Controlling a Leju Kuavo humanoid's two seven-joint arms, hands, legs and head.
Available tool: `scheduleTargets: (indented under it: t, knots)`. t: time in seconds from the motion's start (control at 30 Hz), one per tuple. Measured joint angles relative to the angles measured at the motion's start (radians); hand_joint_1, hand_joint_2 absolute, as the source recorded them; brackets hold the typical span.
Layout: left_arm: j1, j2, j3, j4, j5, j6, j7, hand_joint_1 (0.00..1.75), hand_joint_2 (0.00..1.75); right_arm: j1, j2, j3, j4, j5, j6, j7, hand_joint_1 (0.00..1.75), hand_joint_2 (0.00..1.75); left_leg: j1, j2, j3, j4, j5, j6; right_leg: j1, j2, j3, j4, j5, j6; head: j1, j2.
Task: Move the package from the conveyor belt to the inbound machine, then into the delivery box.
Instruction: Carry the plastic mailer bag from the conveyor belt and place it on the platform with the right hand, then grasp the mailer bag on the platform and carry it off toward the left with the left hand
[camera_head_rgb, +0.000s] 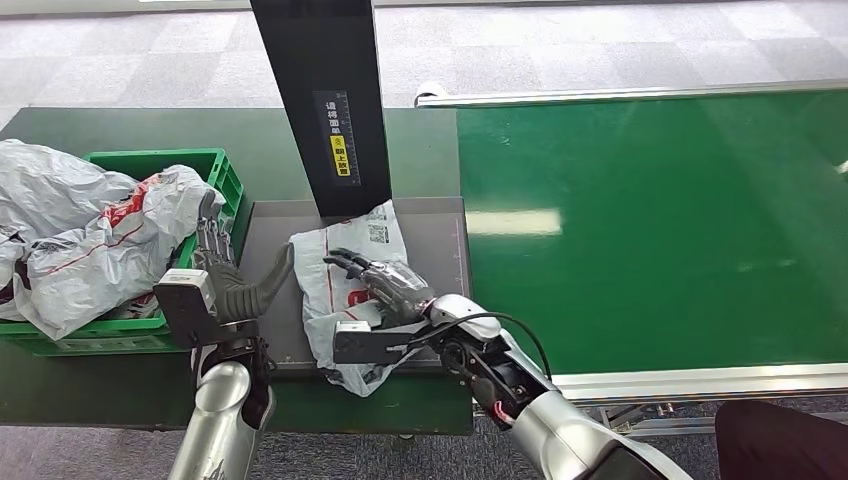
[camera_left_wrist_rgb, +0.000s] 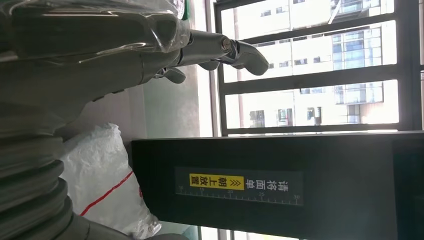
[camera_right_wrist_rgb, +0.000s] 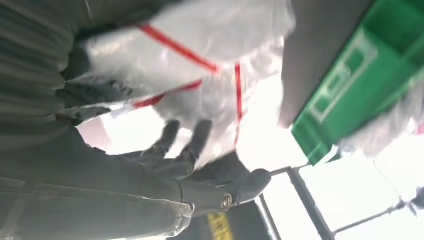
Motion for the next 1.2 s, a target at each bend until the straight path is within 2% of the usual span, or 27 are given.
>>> scheduleTargets:
  t: [0.2, 0.47, 0.6, 0.77, 1.2]
  knots:
    - [0.009, 0.0, 0.003, 0.0, -0.012, -0.009, 0.013, 0.0, 1.75, 0.059, -0.035, -0.11, -0.098, -0.019, -0.044, -0.015, 0.0, 1.75, 0.0, 0.0, 0.0, 0.0, 0.0, 0.0, 0.0, 0.0, 0.0, 0.0, 0.0, 0.0, 0.0, 0.0]
    - [0.018, 0.0, 0.0, 0.005, -0.019, -0.017, 0.014, 0.0, 1.75, 0.124, -0.061, -0.196, -0.186, -0.035, -0.073, -0.03, 0.0, 1.75, 0.0, 0.0, 0.0, 0.0, 0.0, 0.0, 0.0, 0.0, 0.0, 0.0, 0.0, 0.0, 0.0, 0.0]
    - [0.017, 0.003, -0.009, 0.018, -0.05, -0.032, 0.047, 0.0, 1.75, 0.16, -0.063, -0.251, -0.242, -0.147, -0.017, -0.076, 0.0, 1.75, 0.0, 0.0, 0.0, 0.0, 0.0, 0.0, 0.0, 0.0, 0.0, 0.0, 0.0, 0.0, 0.0, 0.0]
    - [0.014, 0.017, -0.047, 0.059, -0.152, -0.063, 0.118, 0.0, 1.75, 0.182, -0.059, -0.329, -0.284, -0.318, 0.108, -0.071, 0.0, 1.75, 0.0, 0.0, 0.0, 0.0, 0.0, 0.0, 0.0, 0.0, 0.0, 0.0, 0.0, 0.0, 0.0, 0.0]
    - [0.002, 0.033, -0.077, 0.106, -0.172, -0.066, 0.13, 0.0, 1.75, 0.189, -0.057, -0.382, -0.31, -0.342, 0.128, -0.069, 0.0, 1.75, 0.0, 0.0, 0.0, 0.0, 0.0, 0.0, 0.0, 0.0, 0.0, 0.0, 0.0, 0.0, 0.0, 0.0]
